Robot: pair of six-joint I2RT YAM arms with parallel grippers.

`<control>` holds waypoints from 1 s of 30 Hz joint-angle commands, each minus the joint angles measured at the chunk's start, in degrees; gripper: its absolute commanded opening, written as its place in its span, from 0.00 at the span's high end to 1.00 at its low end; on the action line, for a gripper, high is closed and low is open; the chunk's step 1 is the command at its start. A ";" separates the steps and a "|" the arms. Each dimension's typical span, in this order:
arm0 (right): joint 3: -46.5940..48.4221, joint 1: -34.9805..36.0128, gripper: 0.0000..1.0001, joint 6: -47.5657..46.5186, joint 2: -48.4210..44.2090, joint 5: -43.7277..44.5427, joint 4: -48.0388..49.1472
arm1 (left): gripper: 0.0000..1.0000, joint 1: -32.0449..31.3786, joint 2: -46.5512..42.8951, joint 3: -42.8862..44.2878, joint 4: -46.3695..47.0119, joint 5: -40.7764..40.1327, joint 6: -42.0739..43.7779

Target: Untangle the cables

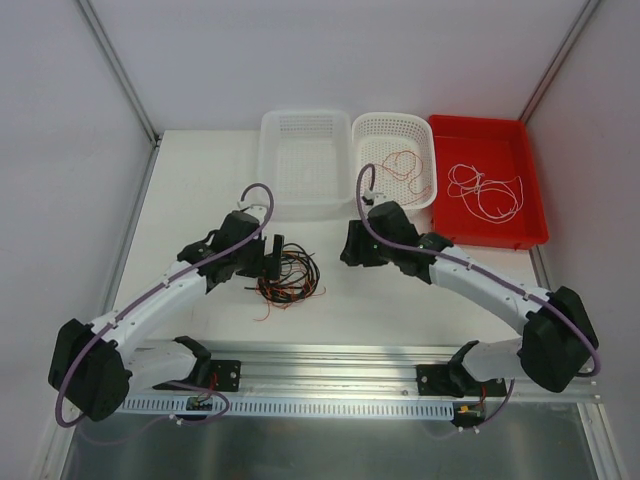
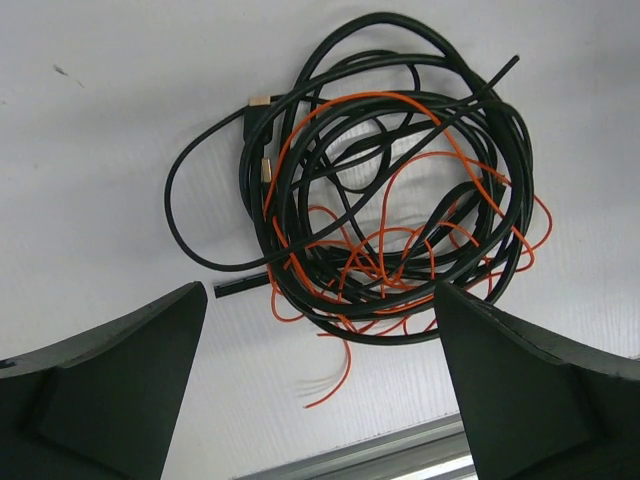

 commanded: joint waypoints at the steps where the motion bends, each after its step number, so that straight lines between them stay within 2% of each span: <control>1: -3.49 5.77 0.47 6.26 0.62 -3.65 12.90 | 0.02 0.51 2.44 2.94 -2.79 2.09 -1.20; 4: -7.09 10.43 0.55 8.46 2.30 -1.73 19.14 | 0.02 0.59 5.78 3.91 -4.55 2.53 -1.64; 7: -8.33 12.90 0.57 9.52 5.63 -1.54 24.24 | 0.02 0.51 8.34 4.35 -5.08 4.11 -2.08; 14: -3.59 16.85 0.59 8.47 13.81 -1.28 24.34 | 0.02 0.42 10.71 4.70 -5.26 4.55 -2.43; 18: -2.62 17.38 0.64 8.11 17.24 1.53 24.34 | 0.02 0.42 11.59 4.79 -5.26 4.56 -2.43; 21: -2.18 17.82 0.73 7.76 17.77 2.14 23.55 | 0.02 0.42 12.73 5.14 -5.34 4.47 -2.52; 26: -1.57 18.17 0.99 5.40 14.53 4.95 18.74 | 0.03 0.42 14.93 5.93 -5.43 3.68 -2.87; 30: -1.13 18.44 0.99 2.76 7.51 6.80 13.64 | 0.04 0.42 16.86 6.28 -6.13 1.22 -2.96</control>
